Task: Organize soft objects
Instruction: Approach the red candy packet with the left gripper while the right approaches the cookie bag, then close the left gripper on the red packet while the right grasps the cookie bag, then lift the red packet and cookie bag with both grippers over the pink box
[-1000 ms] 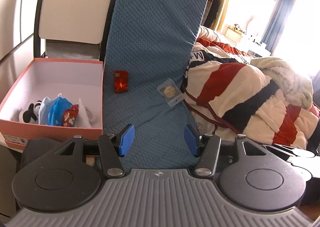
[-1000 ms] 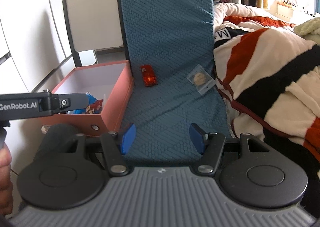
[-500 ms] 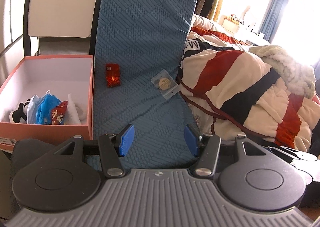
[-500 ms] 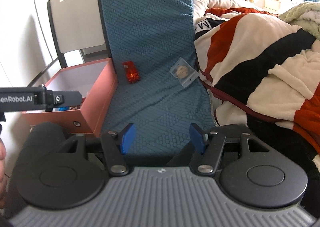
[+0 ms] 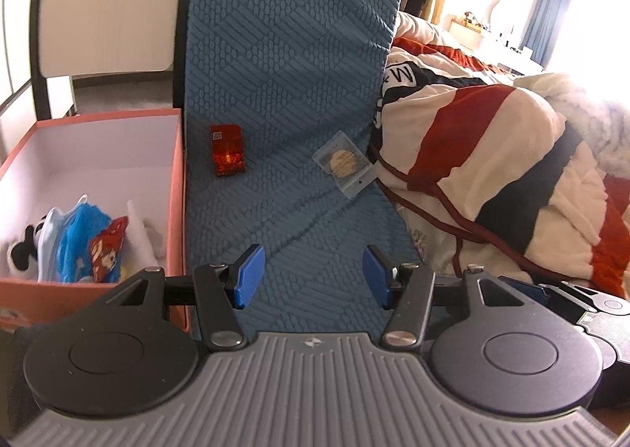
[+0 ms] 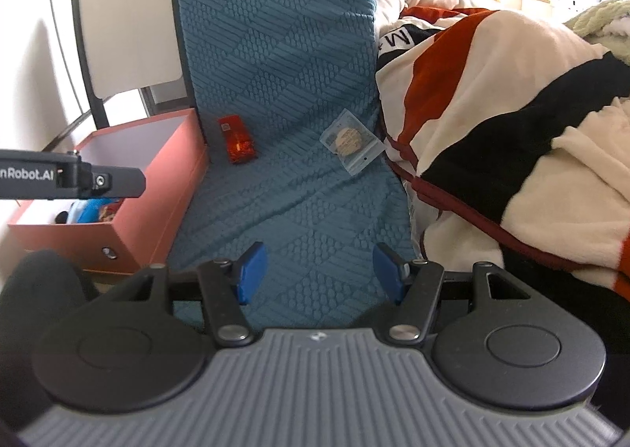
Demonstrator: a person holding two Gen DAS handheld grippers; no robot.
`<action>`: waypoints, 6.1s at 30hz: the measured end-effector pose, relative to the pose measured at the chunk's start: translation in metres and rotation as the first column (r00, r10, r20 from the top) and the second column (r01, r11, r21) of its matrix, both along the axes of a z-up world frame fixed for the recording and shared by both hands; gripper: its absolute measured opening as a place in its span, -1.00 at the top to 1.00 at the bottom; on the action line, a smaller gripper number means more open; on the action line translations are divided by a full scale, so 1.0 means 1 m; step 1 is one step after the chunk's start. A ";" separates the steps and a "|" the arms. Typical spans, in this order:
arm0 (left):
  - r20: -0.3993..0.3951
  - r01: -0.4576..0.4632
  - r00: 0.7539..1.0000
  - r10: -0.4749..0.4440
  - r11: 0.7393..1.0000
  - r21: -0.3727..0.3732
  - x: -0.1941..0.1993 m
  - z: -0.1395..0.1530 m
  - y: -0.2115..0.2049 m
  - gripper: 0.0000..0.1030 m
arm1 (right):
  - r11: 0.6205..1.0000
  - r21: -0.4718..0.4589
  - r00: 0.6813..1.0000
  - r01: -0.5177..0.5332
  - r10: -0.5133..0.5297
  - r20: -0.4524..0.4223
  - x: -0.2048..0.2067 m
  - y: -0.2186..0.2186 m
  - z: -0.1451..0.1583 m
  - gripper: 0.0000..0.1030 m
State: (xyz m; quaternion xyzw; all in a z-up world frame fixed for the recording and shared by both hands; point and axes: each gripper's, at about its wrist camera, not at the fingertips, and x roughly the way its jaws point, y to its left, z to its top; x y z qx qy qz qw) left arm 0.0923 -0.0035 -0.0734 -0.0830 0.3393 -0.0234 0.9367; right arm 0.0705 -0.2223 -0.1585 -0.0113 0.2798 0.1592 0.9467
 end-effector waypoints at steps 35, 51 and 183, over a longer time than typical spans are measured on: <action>0.002 -0.001 1.000 0.001 0.999 0.040 0.222 -0.111 0.012 -0.19 | 0.995 -0.097 0.997 0.010 -0.003 0.076 0.177 0.047 -0.045 -0.21; -0.077 -0.170 0.982 0.172 0.985 0.036 0.294 -0.135 0.043 -0.29 | 0.989 -0.146 0.996 -0.009 0.022 0.085 0.254 0.072 -0.064 -0.21; -0.076 -0.072 0.994 0.072 0.997 -0.005 0.056 -0.023 0.023 -0.12 | 0.998 0.043 0.993 -0.047 0.051 -0.105 0.062 0.027 0.016 0.70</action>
